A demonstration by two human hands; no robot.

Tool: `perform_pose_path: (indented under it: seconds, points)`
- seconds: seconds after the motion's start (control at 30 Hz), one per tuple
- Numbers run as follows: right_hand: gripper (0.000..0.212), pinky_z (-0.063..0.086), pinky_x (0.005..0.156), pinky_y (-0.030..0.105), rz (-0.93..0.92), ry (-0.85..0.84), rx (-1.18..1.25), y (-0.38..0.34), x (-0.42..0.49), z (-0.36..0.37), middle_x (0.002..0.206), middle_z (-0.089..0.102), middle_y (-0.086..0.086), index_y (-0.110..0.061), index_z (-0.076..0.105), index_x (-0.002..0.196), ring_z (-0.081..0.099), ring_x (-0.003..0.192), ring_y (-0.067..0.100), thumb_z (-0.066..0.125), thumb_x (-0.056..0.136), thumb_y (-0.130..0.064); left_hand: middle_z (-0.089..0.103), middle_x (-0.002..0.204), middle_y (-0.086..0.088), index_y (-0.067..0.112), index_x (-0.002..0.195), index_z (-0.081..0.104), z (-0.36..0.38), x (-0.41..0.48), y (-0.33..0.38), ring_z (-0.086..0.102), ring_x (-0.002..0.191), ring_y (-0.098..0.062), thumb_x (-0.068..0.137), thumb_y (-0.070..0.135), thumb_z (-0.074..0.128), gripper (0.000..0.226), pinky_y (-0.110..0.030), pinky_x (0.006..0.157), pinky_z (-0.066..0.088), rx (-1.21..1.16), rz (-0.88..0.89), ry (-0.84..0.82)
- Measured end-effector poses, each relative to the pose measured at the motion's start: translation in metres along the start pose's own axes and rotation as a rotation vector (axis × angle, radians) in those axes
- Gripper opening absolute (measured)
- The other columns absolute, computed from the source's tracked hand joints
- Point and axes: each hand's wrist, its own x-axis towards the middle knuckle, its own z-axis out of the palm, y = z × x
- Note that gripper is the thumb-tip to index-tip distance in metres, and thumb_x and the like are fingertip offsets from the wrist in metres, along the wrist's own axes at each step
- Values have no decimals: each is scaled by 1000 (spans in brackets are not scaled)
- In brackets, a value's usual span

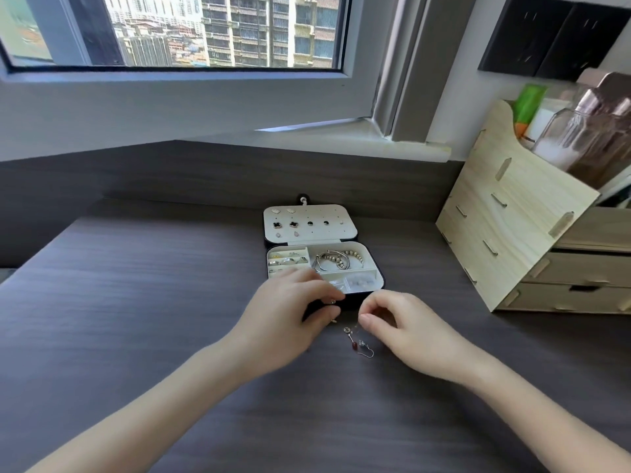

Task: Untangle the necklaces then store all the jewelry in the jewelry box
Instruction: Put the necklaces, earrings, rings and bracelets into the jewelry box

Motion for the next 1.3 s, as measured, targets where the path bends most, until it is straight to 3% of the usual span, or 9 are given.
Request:
perform_pose_path:
  seconds: [0.17, 0.27, 0.43, 0.6, 0.77, 0.93, 1.1, 1.2, 1.3]
  points:
    - [17, 38, 61, 8, 88, -130, 531, -20, -3, -19, 71, 60, -12, -15, 63, 80, 50, 60, -7, 54, 94, -16, 62, 84, 16, 27, 96, 71, 4, 6, 11, 55, 83, -5, 88, 30, 58, 16, -19, 72, 43, -192, -8, -37]
    - [18, 32, 56, 14, 94, -137, 607, -23, -1, -22, 71, 59, -6, -14, 64, 78, 42, 56, 2, 54, 94, -14, 66, 76, 14, 23, 84, 70, 1, 9, 15, 58, 75, -5, 91, 19, 60, 13, -19, 66, 43, -363, -98, -58]
    - [19, 32, 53, 17, 115, -130, 714, -23, 3, -18, 67, 56, -5, -10, 63, 76, 40, 59, 7, 55, 93, -13, 71, 90, -5, 11, 90, 67, -1, 7, 15, 64, 88, -24, 85, 24, 60, 16, -35, 84, 50, -734, -256, -165]
    - [20, 33, 53, 18, 105, -159, 804, -24, 6, -18, 66, 56, -5, -10, 61, 74, 40, 61, 8, 54, 93, -11, 70, 90, -8, 13, 80, 64, -1, 6, 15, 61, 85, -13, 88, 9, 64, 9, -32, 85, 48, -803, -340, -155]
    - [14, 43, 62, 15, 51, -32, 463, -31, 7, -25, 75, 65, -3, -17, 66, 78, 53, 66, 3, 60, 90, -11, 64, 72, 13, 21, 76, 62, -12, 13, 14, 55, 68, 4, 86, 11, 65, 15, -10, 65, 41, -489, -242, -104]
    - [8, 35, 61, 11, -118, 168, 96, -41, 20, -24, 71, 56, -24, -26, 64, 77, 48, 69, -1, 68, 81, -32, 60, 71, 8, 23, 77, 55, -32, 32, 10, 51, 64, -5, 86, 12, 65, 18, -20, 57, 38, -98, -11, -101]
    - [4, 36, 60, 15, -197, 160, 191, -46, 47, -33, 70, 63, -16, -26, 70, 78, 51, 66, 3, 72, 80, -23, 58, 68, 14, 23, 89, 31, -54, 62, 3, 52, 62, -6, 87, 18, 65, 34, -22, 57, 44, -5, 24, -210]
    - [11, 49, 73, 41, -144, 10, 366, -49, 63, -45, 79, 72, 5, -16, 75, 79, 62, 75, 27, 77, 76, -26, 62, 68, 17, 25, 88, 29, -71, 79, -5, 50, 59, -3, 85, 18, 66, 37, -20, 55, 44, -4, 26, -302]
    - [33, 48, 65, 25, -67, -161, 506, -47, 81, -54, 81, 72, 9, -6, 74, 85, 60, 65, 11, 74, 67, -34, 66, 69, 15, 29, 79, 29, -84, 95, -10, 52, 58, 4, 81, 17, 71, 44, -9, 54, 37, 6, 26, -365]
